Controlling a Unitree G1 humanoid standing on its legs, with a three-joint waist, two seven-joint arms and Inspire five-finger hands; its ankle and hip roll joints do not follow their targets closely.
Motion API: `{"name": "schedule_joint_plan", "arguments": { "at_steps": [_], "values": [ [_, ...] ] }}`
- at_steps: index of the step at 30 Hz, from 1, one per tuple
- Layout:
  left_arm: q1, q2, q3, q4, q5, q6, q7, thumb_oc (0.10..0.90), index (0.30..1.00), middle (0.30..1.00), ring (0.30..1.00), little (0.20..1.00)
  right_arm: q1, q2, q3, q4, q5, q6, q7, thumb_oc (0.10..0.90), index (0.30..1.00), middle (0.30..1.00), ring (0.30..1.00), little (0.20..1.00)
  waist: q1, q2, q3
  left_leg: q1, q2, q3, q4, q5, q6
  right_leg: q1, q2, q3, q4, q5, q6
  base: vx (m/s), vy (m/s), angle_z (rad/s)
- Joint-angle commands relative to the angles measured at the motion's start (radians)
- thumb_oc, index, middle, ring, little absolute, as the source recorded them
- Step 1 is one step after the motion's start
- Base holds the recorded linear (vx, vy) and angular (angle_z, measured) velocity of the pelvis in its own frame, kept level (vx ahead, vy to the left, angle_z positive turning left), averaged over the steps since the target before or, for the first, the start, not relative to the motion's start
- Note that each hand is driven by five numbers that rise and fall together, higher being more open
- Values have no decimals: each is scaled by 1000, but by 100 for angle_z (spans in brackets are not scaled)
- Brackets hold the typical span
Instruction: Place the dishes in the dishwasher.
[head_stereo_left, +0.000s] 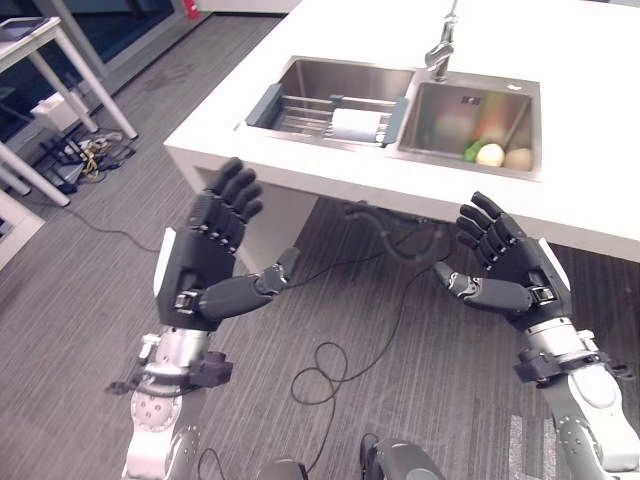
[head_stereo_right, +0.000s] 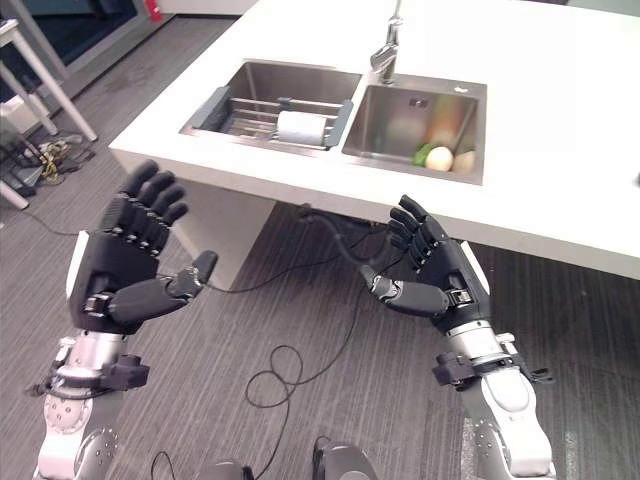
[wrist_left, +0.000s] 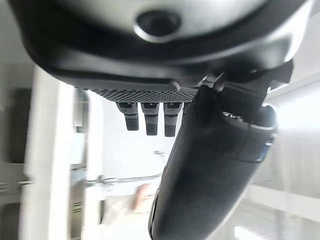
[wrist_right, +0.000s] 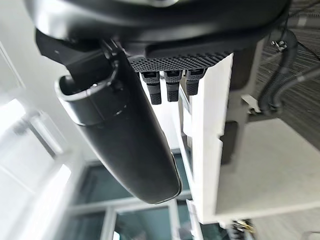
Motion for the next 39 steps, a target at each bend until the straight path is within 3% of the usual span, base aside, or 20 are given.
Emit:
{"name": "schedule_joint_plan", "arguments": {
  "at_steps": [1, 3, 4, 6, 11, 17, 18, 22, 23, 24, 27, 28, 30, 32, 35, 39],
  "values": [
    [-55, 45, 69, -107, 43, -177, 40, 800, 900, 900, 900, 900, -85, -32, -22, -87, 10, -125, 30, 800, 900, 900, 900, 900, 13, 44, -60, 130, 24, 35, -323, -21, -2, 22, -48, 19, -63, -28, 166, 177, 246, -30],
    [-68, 38, 73, -109, 61, -182, 60, 800, 900, 900, 900, 900, -89, -29, -21, -96, -7, -123, 34, 800, 900, 900, 900, 900, 31, 76, -52, 9, 57, -47, -323, 41, -49, 57, -16, 28, -63, -63, 168, 214, 284, -13],
    [-75, 32, 75, -107, 72, -187, 76, 800, 900, 900, 900, 900, -96, -35, -20, -100, -9, -117, 35, 800, 900, 900, 900, 900, 42, 78, -54, -22, 53, -76, -323, 61, -54, 75, -17, 32, -63, -77, 168, 246, 329, -14],
    [-72, 22, 84, -103, 91, -190, 103, 800, 900, 900, 900, 900, -105, -47, -18, -101, 10, -106, 56, 800, 900, 900, 900, 900, 51, 82, -66, -38, 66, -86, -323, 49, -51, 88, -31, 28, -63, -94, 174, 199, 346, -64],
    [-115, 39, 111, -128, 61, -200, 45, 800, 900, 900, 900, 900, -62, -32, -73, -157, 47, -80, 64, 800, 900, 900, 900, 900, 42, 75, -101, 6, 38, -67, -323, 5, -17, 118, -80, 11, -63, -91, 219, 231, 387, -49],
    [-168, 67, 95, -148, 81, -145, 39, 800, 900, 900, 900, 900, -107, 0, -40, -155, 18, -72, 26, 800, 900, 900, 900, 900, 57, 64, -111, 35, 1, -53, -323, -17, 27, 124, -118, -13, -63, -58, 252, 125, 248, 20],
    [-170, 69, 95, -150, 75, -143, 39, 800, 900, 900, 900, 900, -114, 6, -30, -156, 1, -73, 21, 800, 900, 900, 900, 900, 60, 65, -112, 37, -4, -56, -323, -20, 33, 124, -118, -12, -63, -53, 254, 156, 297, -3],
    [-166, 68, 69, -160, 88, -116, 44, 800, 900, 900, 900, 900, -104, 26, -2, -147, -24, -72, -8, 800, 900, 900, 900, 900, 50, 72, -119, 52, -34, -93, -323, -40, 73, 154, -49, 28, -53, 65, 255, 142, 215, -8],
    [-165, 68, 65, -158, 91, -117, 41, 800, 900, 900, 900, 900, -95, 26, -3, -141, -20, -78, -3, 800, 900, 900, 900, 900, 44, 72, -116, 61, -37, -94, -323, -47, 77, 132, -38, 30, -1, 77, 253, 76, 112, -14],
    [-164, 66, 63, -157, 96, -116, 45, 800, 900, 900, 900, 900, -89, 26, 0, -136, -18, -82, 5, 800, 900, 900, 900, 900, 41, 70, -114, 67, -39, -91, -323, -54, 79, 104, -34, 27, 23, 75, 248, 45, 52, -19],
    [-172, 69, 65, -150, 112, -113, 61, 800, 900, 900, 900, 900, -83, 16, -5, -128, -2, -90, 34, 800, 900, 900, 900, 900, 37, 67, -100, 81, -39, -84, -323, -57, 66, 67, -33, -20, -63, 57, 230, 61, -61, -19],
    [-169, 73, 71, -141, 100, -109, 57, 800, 900, 900, 900, 900, -88, 7, -10, -128, 9, -85, 39, 800, 900, 900, 900, 900, 35, 57, -86, 92, -42, -69, -323, -65, 62, 2, -68, -24, -63, 50, 231, 68, -157, -48],
    [-163, 70, 81, -135, 84, -101, 50, 800, 900, 900, 900, 900, -98, 8, -12, -130, 13, -74, 48, 800, 900, 900, 900, 900, 24, 49, -70, 111, -44, -44, -323, -86, 62, -79, -112, 2, -63, 98, 245, 79, -177, -50],
    [-151, 68, 80, -135, 82, -101, 47, 800, 900, 900, 900, 900, -101, 17, -9, -138, 8, -66, 54, 800, 900, 900, 900, 900, 9, 48, -60, 130, -44, -30, -323, -106, 68, -136, -118, 44, -63, 125, 256, 104, -207, -6],
    [-133, 58, 71, -144, 91, -94, 42, 800, 900, 900, 900, 900, -78, 20, -18, -159, 1, -72, 58, 800, 900, 900, 900, 900, -6, 40, -66, 140, -43, -18, -323, -116, 72, -144, -111, 88, -63, 113, 264, 135, -325, 19],
    [-131, 63, 49, -128, 8, -64, 20, 800, 900, 900, 900, 900, -113, 11, -3, -145, -10, -77, 3, 800, 900, 900, 900, 900, -9, 37, -86, 184, 12, 45, -323, -131, 49, -118, -121, 12, -63, 78, 252, 174, -473, 29]
  ]
}}
